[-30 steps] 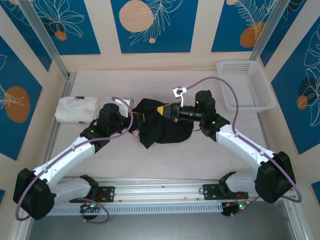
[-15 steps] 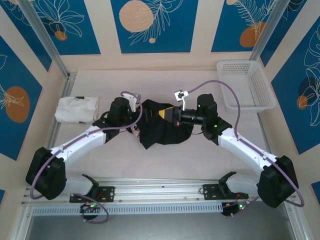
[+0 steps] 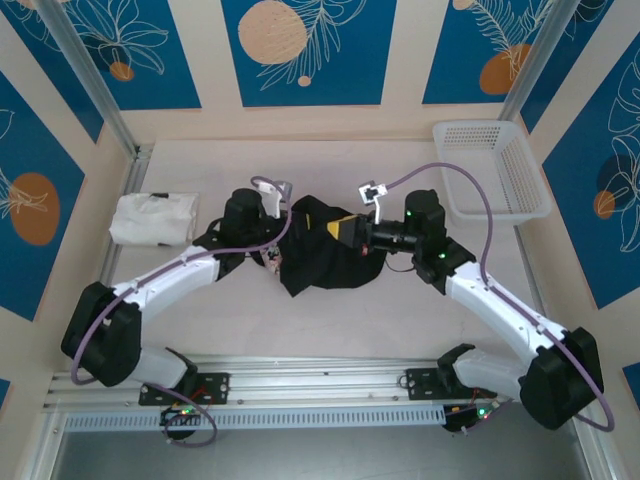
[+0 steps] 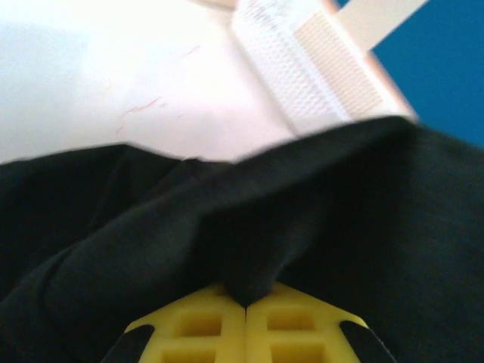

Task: Fold the inside-out t-shirt

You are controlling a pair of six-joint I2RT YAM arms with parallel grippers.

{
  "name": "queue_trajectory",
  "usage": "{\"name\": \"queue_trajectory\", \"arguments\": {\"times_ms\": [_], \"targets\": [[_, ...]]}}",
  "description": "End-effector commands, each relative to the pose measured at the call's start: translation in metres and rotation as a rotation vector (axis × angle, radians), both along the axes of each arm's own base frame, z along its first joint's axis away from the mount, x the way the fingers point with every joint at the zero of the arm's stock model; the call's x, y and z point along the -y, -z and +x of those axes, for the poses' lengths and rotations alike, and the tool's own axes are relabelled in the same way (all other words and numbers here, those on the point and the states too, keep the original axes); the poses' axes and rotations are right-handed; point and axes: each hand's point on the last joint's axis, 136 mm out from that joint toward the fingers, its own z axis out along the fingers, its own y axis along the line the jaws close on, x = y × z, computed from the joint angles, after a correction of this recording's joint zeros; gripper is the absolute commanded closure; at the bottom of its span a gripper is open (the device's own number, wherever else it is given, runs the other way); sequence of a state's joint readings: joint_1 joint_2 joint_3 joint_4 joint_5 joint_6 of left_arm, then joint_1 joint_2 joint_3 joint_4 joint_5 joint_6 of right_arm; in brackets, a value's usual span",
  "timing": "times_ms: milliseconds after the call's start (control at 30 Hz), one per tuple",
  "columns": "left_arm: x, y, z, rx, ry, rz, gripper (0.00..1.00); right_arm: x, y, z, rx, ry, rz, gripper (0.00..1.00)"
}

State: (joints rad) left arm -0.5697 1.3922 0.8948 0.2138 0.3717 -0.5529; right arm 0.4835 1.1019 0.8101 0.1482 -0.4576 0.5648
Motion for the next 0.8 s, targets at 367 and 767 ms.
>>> {"name": "queue_trajectory", "arguments": {"times_ms": [367,767], "targets": [[-0.005,-0.158,-0.107,0.430,0.402,-0.361,1.00,0.046,-0.004,0.017,-0.040,0.149,-0.006,1.00],[-0.022,-0.109,-0.082,0.391,0.218,-0.179,1.00,0.064,-0.053,-0.009,0.025,0.039,0.089,1.00]]}}
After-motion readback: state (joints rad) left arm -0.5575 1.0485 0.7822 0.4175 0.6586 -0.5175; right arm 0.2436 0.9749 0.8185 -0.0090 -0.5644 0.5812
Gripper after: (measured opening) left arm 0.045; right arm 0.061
